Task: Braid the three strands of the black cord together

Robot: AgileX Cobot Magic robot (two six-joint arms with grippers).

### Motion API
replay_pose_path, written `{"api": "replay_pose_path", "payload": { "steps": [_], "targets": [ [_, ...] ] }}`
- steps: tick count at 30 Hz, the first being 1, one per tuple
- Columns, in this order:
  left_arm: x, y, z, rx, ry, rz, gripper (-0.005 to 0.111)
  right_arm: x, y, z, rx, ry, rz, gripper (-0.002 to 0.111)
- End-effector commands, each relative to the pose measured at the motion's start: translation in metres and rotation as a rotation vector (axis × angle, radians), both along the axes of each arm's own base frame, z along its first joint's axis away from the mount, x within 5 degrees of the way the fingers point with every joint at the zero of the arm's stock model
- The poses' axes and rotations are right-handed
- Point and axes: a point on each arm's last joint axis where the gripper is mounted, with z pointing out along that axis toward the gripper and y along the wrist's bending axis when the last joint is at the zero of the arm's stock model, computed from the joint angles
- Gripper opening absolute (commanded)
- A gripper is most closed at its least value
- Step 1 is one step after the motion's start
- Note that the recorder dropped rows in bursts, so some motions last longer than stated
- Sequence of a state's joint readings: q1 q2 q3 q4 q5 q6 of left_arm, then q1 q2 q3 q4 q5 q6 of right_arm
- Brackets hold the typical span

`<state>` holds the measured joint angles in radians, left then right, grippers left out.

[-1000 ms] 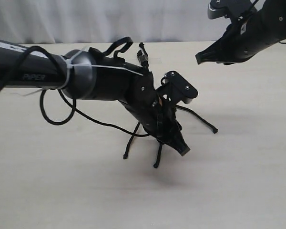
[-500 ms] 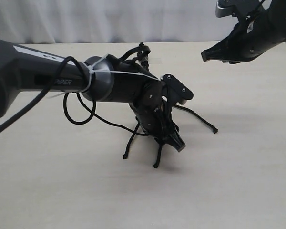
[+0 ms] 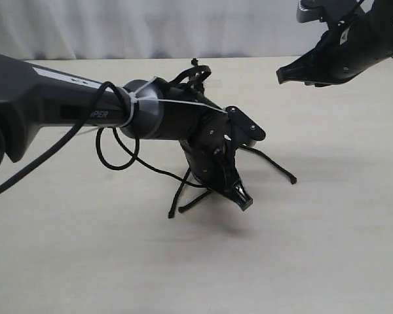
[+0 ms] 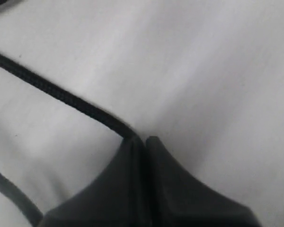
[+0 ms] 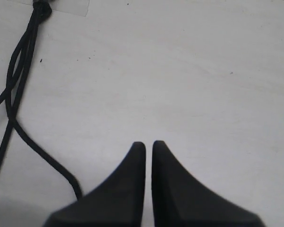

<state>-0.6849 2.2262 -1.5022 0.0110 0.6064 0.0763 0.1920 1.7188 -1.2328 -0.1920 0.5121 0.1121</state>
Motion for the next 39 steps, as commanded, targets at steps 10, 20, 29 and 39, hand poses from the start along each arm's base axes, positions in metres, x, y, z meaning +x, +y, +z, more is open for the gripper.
{"api": "replay_pose_path", "payload": {
  "steps": [10, 20, 29, 39],
  "targets": [
    [0.043, 0.059, 0.065, 0.140, -0.114, 0.046, 0.000, -0.001, -0.001, 0.004, 0.027, -0.015, -0.015, 0.005],
    [0.054, 0.090, 0.038, 0.110, -0.147, 0.075, 0.000, -0.001, -0.001, 0.004, 0.031, -0.017, -0.016, 0.005],
    [0.046, 0.091, 0.003, 0.087, -0.153, 0.051, 0.000, -0.001, -0.001, 0.004, 0.030, -0.015, -0.016, 0.005],
    [0.039, 0.088, -0.021, 0.090, -0.048, 0.090, 0.002, -0.001, -0.001, 0.004, 0.032, -0.014, -0.017, 0.005]
  ]
}}
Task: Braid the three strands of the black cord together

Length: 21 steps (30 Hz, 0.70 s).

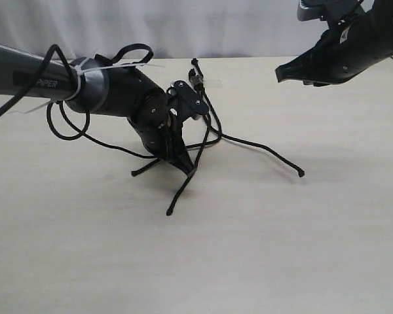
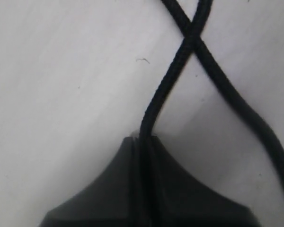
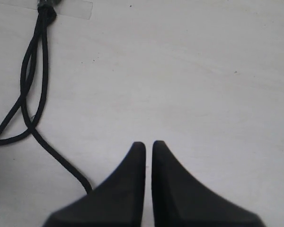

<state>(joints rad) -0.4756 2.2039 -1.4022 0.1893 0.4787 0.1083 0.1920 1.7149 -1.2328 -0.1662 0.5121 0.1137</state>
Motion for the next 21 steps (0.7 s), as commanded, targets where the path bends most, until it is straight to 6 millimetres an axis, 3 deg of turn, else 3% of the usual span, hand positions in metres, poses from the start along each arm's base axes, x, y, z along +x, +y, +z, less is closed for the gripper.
{"api": "replay_pose_path", "payload": {
  "steps": [1, 4, 7, 10, 14, 18, 21],
  "targets": [
    [-0.009, -0.004, -0.011, -0.004, 0.084, 0.035, 0.004, 0.000, -0.002, 0.003, 0.009, -0.014, -0.007, 0.005],
    [-0.022, -0.020, -0.013, 0.015, 0.125, -0.008, 0.010, 0.000, -0.002, 0.003, 0.017, -0.016, -0.009, 0.005],
    [-0.052, -0.063, -0.012, 0.023, 0.153, -0.140, 0.015, 0.000, -0.001, 0.003, 0.023, -0.014, -0.012, 0.005],
    [-0.060, -0.082, -0.002, 0.106, 0.117, -0.239, 0.014, 0.000, -0.001, 0.003, 0.023, -0.014, -0.012, 0.005],
    [-0.035, -0.055, 0.020, 0.144, 0.039, -0.092, 0.014, 0.000, -0.001, 0.003, 0.023, -0.014, -0.012, 0.005],
    [-0.018, -0.026, 0.017, 0.112, 0.055, 0.003, 0.014, 0.000, -0.001, 0.003, 0.023, -0.014, -0.012, 0.005],
    [-0.018, -0.021, 0.013, 0.113, 0.062, 0.011, 0.014, 0.000, -0.001, 0.003, 0.023, -0.014, -0.012, 0.005]
  ]
}}
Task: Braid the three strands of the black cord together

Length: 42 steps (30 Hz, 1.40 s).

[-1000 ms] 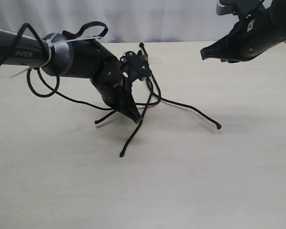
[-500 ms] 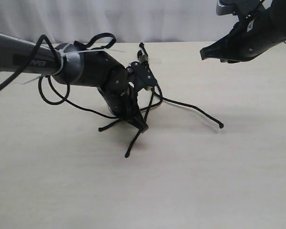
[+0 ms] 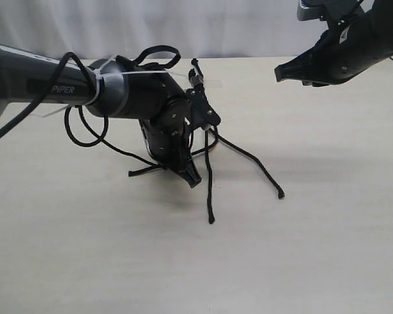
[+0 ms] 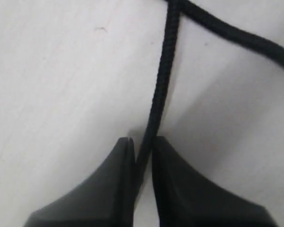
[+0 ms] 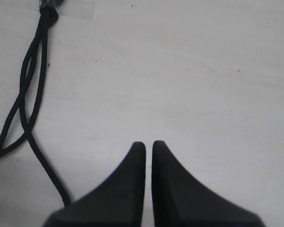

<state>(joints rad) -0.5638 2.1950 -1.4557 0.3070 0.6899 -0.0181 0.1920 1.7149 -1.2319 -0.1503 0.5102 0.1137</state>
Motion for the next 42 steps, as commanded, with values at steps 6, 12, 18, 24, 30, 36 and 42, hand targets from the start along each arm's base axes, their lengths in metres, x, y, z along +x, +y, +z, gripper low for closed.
{"api": "replay_pose_path", "payload": {
  "steps": [6, 12, 18, 24, 30, 36, 42],
  "targets": [
    [0.002, 0.000, 0.002, -0.046, -0.030, 0.007, 0.024, 0.000, -0.002, 0.003, 0.011, -0.011, -0.009, 0.005],
    [0.002, 0.000, 0.003, -0.045, -0.031, 0.008, 0.036, 0.000, -0.002, 0.003, 0.011, -0.011, -0.009, 0.005],
    [0.002, 0.001, 0.062, -0.120, -0.157, 0.001, 0.035, -0.002, -0.002, 0.002, 0.008, 0.010, -0.010, 0.005],
    [-0.011, 0.028, 0.141, -0.222, -0.336, 0.007, 0.002, -0.003, 0.000, 0.001, 0.029, 0.028, -0.013, 0.005],
    [-0.037, 0.065, 0.185, -0.361, -0.519, 0.045, 0.000, -0.006, 0.006, 0.004, 0.070, 0.035, 0.051, 0.005],
    [-0.078, 0.104, 0.211, -0.521, -0.731, 0.092, 0.000, -0.025, 0.005, 0.026, 0.098, -0.020, 0.071, 0.005],
    [-0.122, 0.132, 0.219, -0.613, -0.916, 0.076, 0.000, -0.064, -0.003, 0.048, 0.155, -0.230, 0.049, 0.005]
  ]
}}
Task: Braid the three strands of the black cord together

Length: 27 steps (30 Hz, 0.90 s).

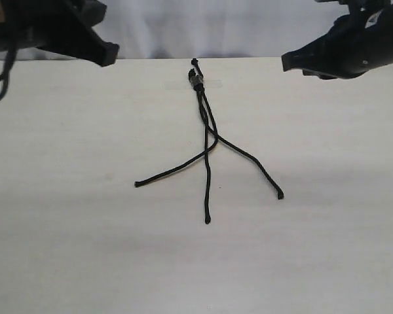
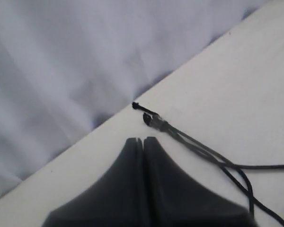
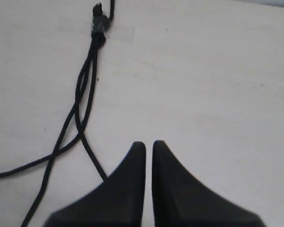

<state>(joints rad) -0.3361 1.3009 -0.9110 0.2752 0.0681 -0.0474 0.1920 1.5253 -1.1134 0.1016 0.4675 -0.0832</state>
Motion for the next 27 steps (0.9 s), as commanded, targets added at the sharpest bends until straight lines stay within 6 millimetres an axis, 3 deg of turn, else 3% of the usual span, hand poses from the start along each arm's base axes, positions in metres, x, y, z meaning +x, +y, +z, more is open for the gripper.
{"api": "replay_pose_path", "payload": {
  "steps": [1, 8, 14, 18, 27],
  "targets": [
    [-0.033, 0.014, 0.010, -0.085, -0.159, -0.015, 0.000, -0.031, -0.008, 0.017, 0.042, -0.183, -0.023, 0.005],
    [-0.085, 0.024, 0.009, -0.179, -0.370, -0.078, 0.000, -0.091, -0.022, 0.019, 0.073, -0.393, -0.047, 0.005],
    [-0.117, 0.036, 0.009, -0.167, -0.398, -0.068, 0.000, -0.137, -0.032, 0.012, 0.111, -0.507, -0.069, 0.005],
    [-0.129, 0.040, 0.017, -0.177, -0.440, -0.064, 0.000, -0.159, -0.036, 0.008, 0.162, -0.528, -0.093, 0.005],
    [-0.137, 0.043, 0.024, -0.190, -0.484, -0.067, 0.000, -0.184, -0.041, 0.020, 0.187, -0.635, -0.090, 0.005]
  ]
}}
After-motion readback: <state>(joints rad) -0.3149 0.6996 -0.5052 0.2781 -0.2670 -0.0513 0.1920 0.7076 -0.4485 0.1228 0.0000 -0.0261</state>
